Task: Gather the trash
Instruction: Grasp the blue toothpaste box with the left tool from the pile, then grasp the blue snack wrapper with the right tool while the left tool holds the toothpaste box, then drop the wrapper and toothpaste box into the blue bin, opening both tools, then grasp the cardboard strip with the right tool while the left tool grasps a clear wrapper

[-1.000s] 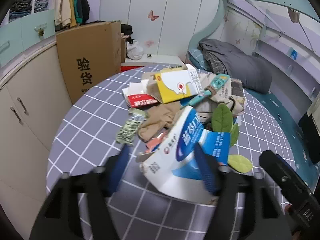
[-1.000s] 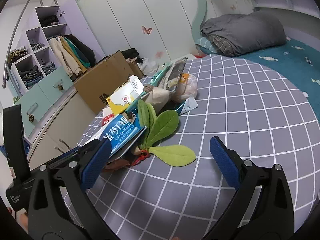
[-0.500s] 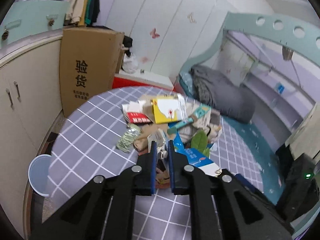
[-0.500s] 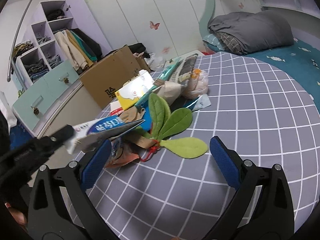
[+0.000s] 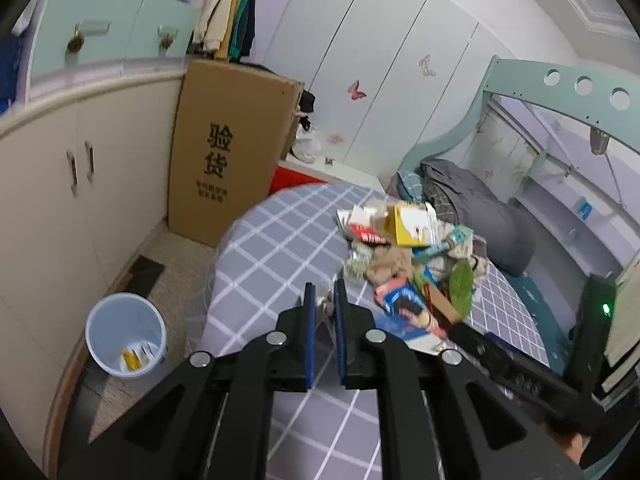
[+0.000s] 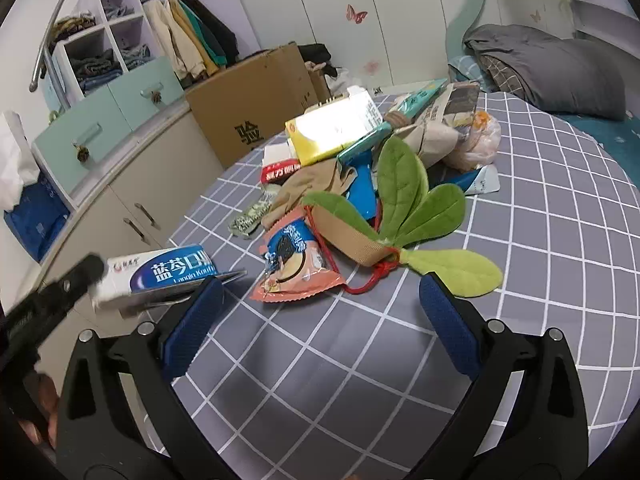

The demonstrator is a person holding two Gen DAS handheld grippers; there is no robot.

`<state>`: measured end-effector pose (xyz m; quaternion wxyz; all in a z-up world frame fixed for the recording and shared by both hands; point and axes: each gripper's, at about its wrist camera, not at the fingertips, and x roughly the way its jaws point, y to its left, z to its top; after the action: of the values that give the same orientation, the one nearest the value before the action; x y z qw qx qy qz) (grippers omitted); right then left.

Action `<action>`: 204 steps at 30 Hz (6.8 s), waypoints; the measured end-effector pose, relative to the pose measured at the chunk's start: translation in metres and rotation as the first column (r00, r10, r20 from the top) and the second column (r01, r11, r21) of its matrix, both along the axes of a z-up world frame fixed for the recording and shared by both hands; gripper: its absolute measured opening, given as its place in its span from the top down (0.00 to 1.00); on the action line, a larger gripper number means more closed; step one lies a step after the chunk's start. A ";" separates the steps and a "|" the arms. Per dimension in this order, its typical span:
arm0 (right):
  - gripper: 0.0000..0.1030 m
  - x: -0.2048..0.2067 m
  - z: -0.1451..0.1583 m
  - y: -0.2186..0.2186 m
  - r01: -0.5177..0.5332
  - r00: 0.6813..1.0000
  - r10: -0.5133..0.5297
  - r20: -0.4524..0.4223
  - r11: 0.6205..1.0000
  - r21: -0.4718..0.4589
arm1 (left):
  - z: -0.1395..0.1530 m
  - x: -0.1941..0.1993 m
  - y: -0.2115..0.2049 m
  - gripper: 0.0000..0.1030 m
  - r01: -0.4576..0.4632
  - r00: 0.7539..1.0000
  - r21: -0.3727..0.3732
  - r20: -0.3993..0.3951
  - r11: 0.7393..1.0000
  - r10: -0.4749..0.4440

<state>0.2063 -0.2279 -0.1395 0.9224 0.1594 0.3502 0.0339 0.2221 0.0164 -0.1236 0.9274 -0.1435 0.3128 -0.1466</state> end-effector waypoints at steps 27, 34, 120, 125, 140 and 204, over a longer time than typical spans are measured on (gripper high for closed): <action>0.33 0.006 0.000 0.028 -0.095 0.995 0.094 -0.013 0.992 -0.085 | -0.026 0.011 0.003 0.86 -0.038 0.999 -0.010 -0.013 0.999 0.038; 0.35 0.039 -0.003 0.052 -0.195 0.981 0.184 -0.067 0.949 -0.248 | -0.013 0.010 0.024 0.86 -0.111 0.993 -0.007 0.029 0.994 0.111; 0.22 0.140 -0.062 0.312 -0.333 0.943 0.333 -0.011 0.943 -0.020 | -0.109 0.101 0.279 0.21 -0.500 0.812 0.152 -0.259 0.852 0.523; 0.22 0.128 -0.050 0.304 -0.336 0.942 0.336 0.000 0.942 -0.012 | -0.089 0.084 0.264 0.21 -0.486 0.831 0.153 -0.224 0.861 0.509; 0.21 0.062 0.025 0.203 -0.249 0.960 0.243 0.142 0.968 0.027 | 0.002 0.030 0.164 0.20 -0.393 0.913 0.117 -0.064 0.912 0.402; 0.86 0.051 0.026 -0.020 -0.007 0.997 0.009 0.083 1.000 -0.029 | -0.039 0.128 -0.102 0.83 0.151 0.975 0.366 -0.211 0.918 -0.076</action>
<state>0.2569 -0.2482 -0.1135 0.9382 0.1430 0.3128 0.0391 0.3498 -0.0859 -0.1631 0.8928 0.0437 0.4313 -0.1222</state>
